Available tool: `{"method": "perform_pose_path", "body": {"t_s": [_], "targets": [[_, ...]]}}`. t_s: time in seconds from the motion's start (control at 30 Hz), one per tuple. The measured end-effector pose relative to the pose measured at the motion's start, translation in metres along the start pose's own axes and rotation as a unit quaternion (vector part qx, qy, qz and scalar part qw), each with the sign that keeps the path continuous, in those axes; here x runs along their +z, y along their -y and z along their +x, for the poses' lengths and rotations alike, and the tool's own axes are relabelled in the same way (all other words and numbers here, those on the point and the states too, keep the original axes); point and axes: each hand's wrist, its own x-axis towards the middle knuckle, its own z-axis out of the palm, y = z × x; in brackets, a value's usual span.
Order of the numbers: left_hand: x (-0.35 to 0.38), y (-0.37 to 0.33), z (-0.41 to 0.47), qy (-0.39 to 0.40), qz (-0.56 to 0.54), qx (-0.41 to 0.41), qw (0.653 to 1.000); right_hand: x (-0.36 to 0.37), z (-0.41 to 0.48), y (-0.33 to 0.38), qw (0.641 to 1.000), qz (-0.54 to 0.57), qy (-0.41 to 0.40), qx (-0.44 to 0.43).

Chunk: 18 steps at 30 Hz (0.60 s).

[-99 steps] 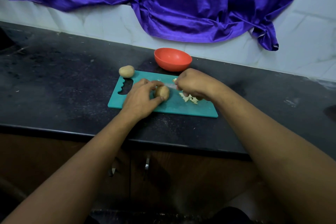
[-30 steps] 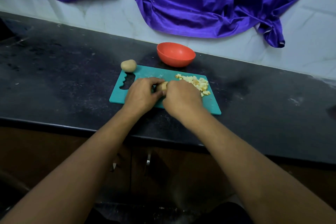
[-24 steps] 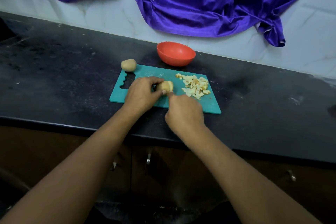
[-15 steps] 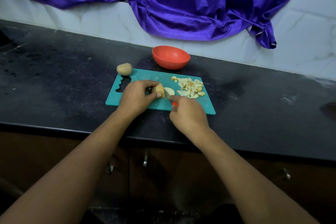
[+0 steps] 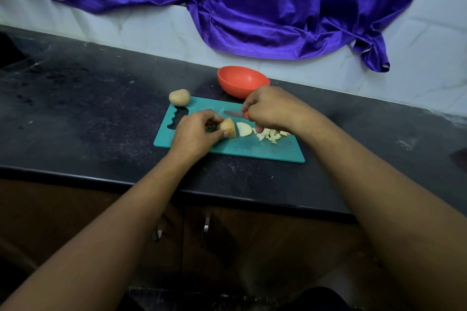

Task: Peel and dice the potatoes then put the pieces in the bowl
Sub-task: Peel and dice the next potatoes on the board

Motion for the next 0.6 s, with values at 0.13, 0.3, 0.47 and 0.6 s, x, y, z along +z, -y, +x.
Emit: {"method": "perform_pose_path", "body": {"t_s": [0.13, 0.3, 0.47, 0.6], "targets": [[-0.001, 0.0, 0.0, 0.006, -0.011, -0.006, 1.0, 0.001, 0.008, 0.012, 0.997, -0.077, 0.0, -0.005], [-0.001, 0.0, 0.001, 0.001, -0.008, -0.009, 1.0, -0.003, 0.012, 0.019, 0.997, -0.083, 0.01, 0.002], [0.0, 0.002, 0.002, 0.001, -0.004, -0.014, 1.0, -0.011, 0.01, 0.031, 0.997, -0.071, 0.036, 0.0], [0.002, 0.005, 0.004, -0.001, -0.002, -0.015, 1.0, -0.004, 0.01, 0.031, 0.996, -0.081, 0.044, 0.006]]}}
